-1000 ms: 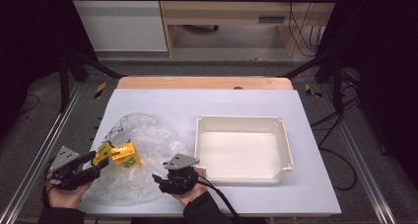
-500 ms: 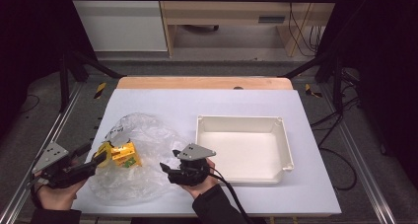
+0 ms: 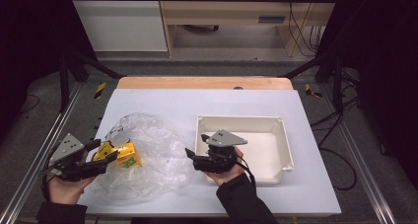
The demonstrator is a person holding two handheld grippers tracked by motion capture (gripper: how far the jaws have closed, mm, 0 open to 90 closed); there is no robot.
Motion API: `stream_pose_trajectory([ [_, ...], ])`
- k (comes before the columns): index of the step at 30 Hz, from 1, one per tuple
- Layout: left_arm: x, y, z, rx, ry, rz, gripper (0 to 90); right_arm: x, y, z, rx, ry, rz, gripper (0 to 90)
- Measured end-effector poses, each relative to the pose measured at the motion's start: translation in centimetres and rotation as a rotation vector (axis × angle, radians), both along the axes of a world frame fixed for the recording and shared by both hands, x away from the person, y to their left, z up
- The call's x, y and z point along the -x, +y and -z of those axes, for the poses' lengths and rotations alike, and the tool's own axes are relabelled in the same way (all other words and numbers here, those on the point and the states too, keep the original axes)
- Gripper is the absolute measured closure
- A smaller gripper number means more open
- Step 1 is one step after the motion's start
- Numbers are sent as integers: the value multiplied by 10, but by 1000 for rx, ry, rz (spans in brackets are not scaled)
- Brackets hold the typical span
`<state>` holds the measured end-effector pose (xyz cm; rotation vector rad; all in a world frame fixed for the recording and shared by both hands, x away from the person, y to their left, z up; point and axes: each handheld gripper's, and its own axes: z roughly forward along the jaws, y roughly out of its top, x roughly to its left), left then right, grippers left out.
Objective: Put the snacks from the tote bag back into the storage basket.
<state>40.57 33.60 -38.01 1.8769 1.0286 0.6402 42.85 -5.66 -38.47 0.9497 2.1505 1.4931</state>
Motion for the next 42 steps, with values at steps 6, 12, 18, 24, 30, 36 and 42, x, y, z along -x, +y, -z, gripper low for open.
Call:
stream_pose_trajectory([
  [6,-8,-8,8,-21,15,17,255,10,-34,2,5,-34,44,310],
  [12,-11,-12,13,-35,19,35,252,19,-65,12,21,-39,66,286],
  [18,-14,-15,20,-48,44,52,258,26,-94,25,57,-15,98,279],
  [24,-18,-15,26,-63,69,59,268,31,-121,23,33,-16,139,269],
  [30,-20,-16,29,-56,84,75,264,33,-136,23,21,-20,171,268],
  [36,-24,-19,38,-74,124,79,285,31,-140,26,33,-9,183,268],
  [42,-22,-18,38,-75,119,71,337,29,-139,30,46,-3,184,268],
])
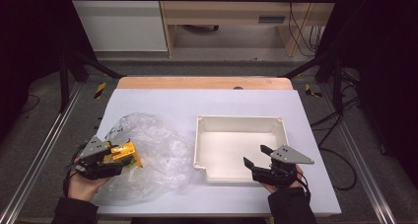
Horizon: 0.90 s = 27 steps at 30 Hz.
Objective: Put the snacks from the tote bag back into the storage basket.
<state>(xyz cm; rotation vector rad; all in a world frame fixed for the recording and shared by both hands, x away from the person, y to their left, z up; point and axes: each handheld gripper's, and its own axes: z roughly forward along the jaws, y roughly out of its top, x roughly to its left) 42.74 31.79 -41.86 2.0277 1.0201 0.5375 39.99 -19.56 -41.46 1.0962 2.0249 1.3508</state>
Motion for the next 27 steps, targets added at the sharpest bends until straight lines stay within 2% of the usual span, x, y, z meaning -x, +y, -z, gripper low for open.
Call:
stream_pose_trajectory([
  [6,7,1,-2,-10,6,4,483,-1,-1,2,1,7,5,268],
  [10,6,0,-3,-13,8,3,478,-1,-1,2,3,8,2,269],
  [12,4,-1,-4,1,3,10,453,-1,-1,3,3,9,3,268],
  [15,-2,-4,-5,0,5,28,433,-3,-1,3,4,9,3,268],
  [21,-10,-9,4,-23,48,23,468,-3,-1,4,8,13,1,268],
  [27,-10,-9,4,-25,52,23,477,-4,-1,5,8,14,2,269],
])
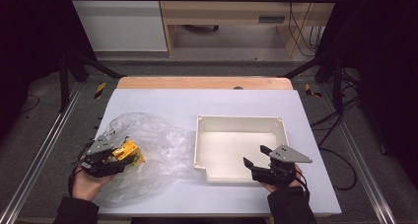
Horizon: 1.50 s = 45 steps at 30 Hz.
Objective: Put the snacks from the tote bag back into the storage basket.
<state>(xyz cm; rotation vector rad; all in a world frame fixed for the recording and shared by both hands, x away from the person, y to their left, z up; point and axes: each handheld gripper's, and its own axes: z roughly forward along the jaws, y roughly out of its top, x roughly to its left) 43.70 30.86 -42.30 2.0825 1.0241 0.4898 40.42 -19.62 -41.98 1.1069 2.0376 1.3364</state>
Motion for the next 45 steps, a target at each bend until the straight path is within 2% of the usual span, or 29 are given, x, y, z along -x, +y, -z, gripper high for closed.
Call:
stream_pose_trajectory([
  [3,1,-1,-1,-21,-6,-1,494,0,0,0,0,3,0,268],
  [9,3,-2,-1,-28,-15,-5,502,-1,-1,0,-1,2,0,269],
  [13,4,-2,-3,-21,-16,-3,503,-1,-1,1,-1,1,-1,269],
  [16,7,-1,-8,-1,-31,-15,504,0,-2,0,-2,1,0,270],
  [25,20,4,-32,63,-98,-51,506,0,-3,0,-5,0,0,271],
  [33,28,4,-52,77,-147,-65,506,0,-5,-2,-9,-12,4,265],
  [38,34,4,-65,101,-182,-57,506,0,-5,-2,-8,-16,8,259],
  [45,41,-3,-85,110,-213,-8,506,1,-7,-4,-10,-20,4,237],
])
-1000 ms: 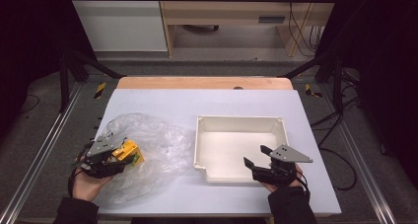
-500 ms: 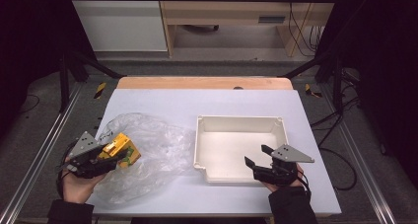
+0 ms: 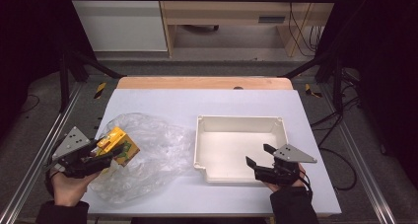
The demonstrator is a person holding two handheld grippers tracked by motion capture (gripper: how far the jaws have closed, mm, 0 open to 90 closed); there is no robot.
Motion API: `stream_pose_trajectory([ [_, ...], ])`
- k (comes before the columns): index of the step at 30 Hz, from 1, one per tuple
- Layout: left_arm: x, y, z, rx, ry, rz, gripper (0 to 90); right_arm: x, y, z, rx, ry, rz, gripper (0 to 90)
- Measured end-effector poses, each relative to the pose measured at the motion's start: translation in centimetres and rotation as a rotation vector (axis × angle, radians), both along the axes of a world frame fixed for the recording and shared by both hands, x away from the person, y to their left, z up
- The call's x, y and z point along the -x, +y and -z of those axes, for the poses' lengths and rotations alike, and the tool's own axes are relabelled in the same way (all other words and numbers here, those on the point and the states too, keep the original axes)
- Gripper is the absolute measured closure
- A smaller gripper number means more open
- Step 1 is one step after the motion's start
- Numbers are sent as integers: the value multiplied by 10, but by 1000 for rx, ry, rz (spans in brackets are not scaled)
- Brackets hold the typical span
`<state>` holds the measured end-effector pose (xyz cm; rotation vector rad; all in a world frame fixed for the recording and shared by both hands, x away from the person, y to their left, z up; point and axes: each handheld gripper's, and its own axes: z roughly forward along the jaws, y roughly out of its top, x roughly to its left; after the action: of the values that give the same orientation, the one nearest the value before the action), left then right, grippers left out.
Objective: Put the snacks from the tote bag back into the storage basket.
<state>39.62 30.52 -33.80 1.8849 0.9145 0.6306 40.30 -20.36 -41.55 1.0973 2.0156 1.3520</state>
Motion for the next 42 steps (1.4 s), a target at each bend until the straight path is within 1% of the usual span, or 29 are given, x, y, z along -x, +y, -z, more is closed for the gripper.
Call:
stream_pose_trajectory([
  [2,0,-3,-3,5,0,9,506,1,-2,-1,0,-1,-2,233],
  [8,-3,-17,-10,-10,-11,39,506,5,-8,-4,-9,-11,10,216],
  [14,-7,-35,-19,-17,-26,78,506,8,-14,-3,-4,-8,17,212],
  [19,-12,-53,-27,-28,-36,113,506,9,-18,-2,-2,-9,24,209],
  [22,-15,-64,-30,-27,-40,138,506,10,-19,-2,-1,-8,24,206],
  [28,-22,-84,-31,-31,-39,182,506,11,-20,-2,1,-12,22,204],
  [33,-29,-102,-31,-43,-38,219,506,11,-20,-2,4,-14,18,204],
  [38,-35,-120,-31,-49,-36,265,506,10,-21,-1,5,-15,19,204],
  [40,-37,-127,-31,-43,-35,283,506,10,-21,-1,4,-14,17,203],
  [42,-40,-133,-32,-47,-35,311,506,10,-21,-1,3,-15,17,203],
])
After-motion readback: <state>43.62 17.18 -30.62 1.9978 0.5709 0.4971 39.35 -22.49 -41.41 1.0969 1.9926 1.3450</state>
